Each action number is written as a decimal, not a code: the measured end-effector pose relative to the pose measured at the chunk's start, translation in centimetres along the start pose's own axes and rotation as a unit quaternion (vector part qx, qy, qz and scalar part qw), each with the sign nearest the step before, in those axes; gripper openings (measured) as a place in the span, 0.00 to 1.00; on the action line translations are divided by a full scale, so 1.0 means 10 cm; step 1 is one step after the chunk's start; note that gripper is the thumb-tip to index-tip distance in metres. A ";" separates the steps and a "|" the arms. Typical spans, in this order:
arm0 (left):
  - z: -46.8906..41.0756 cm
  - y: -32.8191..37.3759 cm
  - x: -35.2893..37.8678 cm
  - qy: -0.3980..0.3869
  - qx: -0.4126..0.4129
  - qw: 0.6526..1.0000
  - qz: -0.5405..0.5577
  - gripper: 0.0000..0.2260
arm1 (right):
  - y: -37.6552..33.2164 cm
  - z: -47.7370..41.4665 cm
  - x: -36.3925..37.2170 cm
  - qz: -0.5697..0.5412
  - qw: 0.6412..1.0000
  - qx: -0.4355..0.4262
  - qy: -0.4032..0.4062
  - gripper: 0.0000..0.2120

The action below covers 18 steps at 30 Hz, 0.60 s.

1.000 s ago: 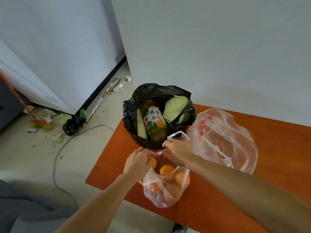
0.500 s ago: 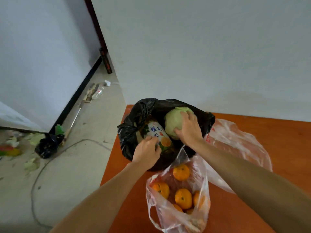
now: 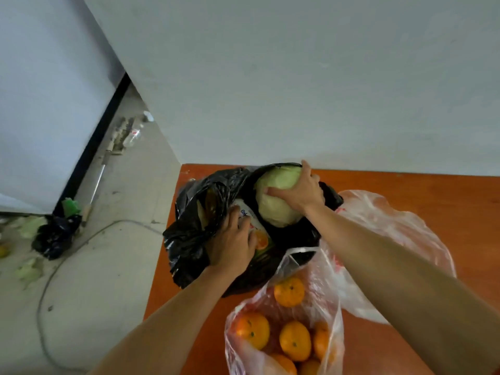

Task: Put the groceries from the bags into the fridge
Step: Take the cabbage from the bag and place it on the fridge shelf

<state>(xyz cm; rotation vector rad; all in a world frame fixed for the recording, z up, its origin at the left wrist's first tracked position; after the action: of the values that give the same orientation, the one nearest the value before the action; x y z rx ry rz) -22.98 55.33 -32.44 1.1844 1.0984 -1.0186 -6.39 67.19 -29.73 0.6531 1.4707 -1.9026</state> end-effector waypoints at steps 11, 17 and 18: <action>-0.51 0.38 -0.08 -0.045 -0.105 0.984 0.138 0.17 | 0.45 0.20 -0.21 -0.017 0.993 -0.111 -0.033 0.64; -1.06 0.83 -0.05 -0.210 -0.271 0.889 0.305 0.23 | 0.72 0.45 -0.21 -0.036 0.987 -0.155 -0.036 0.64; -1.09 0.88 0.00 -0.226 -0.276 0.871 0.338 0.24 | 0.72 0.47 -0.21 -0.029 0.986 -0.162 -0.037 0.63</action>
<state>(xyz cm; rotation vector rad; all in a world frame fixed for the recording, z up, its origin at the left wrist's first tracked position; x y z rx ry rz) -15.44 67.10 -31.41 0.7078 0.4708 -0.3510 0.33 61.86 -31.69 0.3883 1.7166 -1.6568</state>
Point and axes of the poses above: each hand's wrist, its own z-axis away from the middle knuckle, its own x-axis out of the palm, y = z × x, the point moved 2 cm from there along -z, towards the middle knuckle, and after that the axes turned 10 degrees about -x, right-handed, at the moved point
